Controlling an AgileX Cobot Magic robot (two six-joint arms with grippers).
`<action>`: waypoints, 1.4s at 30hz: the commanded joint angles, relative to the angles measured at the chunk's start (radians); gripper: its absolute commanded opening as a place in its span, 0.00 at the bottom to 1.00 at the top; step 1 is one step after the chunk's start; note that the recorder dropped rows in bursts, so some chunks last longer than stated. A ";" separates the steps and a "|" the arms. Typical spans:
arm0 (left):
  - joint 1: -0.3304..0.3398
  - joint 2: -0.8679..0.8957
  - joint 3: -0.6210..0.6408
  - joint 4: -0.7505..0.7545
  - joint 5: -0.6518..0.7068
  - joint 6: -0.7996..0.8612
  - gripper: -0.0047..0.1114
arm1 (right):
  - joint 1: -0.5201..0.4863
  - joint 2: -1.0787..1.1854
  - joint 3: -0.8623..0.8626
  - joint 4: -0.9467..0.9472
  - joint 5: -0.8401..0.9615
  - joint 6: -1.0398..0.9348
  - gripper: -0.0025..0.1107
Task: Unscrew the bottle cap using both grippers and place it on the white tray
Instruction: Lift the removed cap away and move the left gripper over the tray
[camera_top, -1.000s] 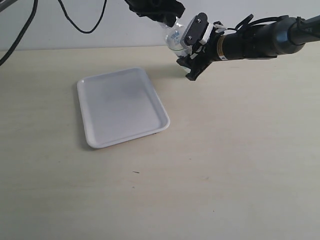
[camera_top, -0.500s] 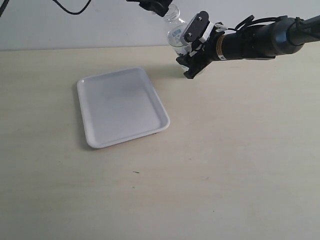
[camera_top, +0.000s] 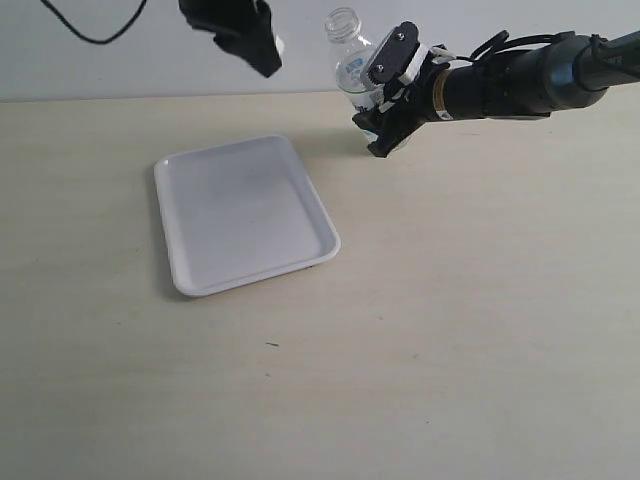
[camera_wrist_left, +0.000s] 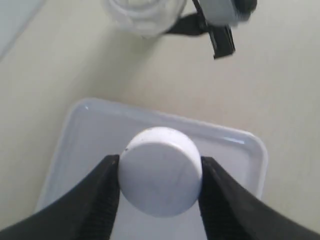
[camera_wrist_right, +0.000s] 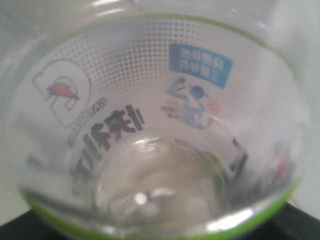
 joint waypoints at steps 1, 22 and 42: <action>-0.001 -0.006 0.147 0.002 -0.023 0.042 0.04 | -0.003 0.018 0.009 -0.027 0.039 0.007 0.02; -0.050 0.129 0.285 0.242 -0.320 0.020 0.04 | -0.003 0.018 0.009 -0.027 0.053 0.005 0.02; -0.031 0.201 0.285 0.244 -0.328 0.012 0.04 | -0.003 0.018 0.009 -0.027 0.050 0.005 0.02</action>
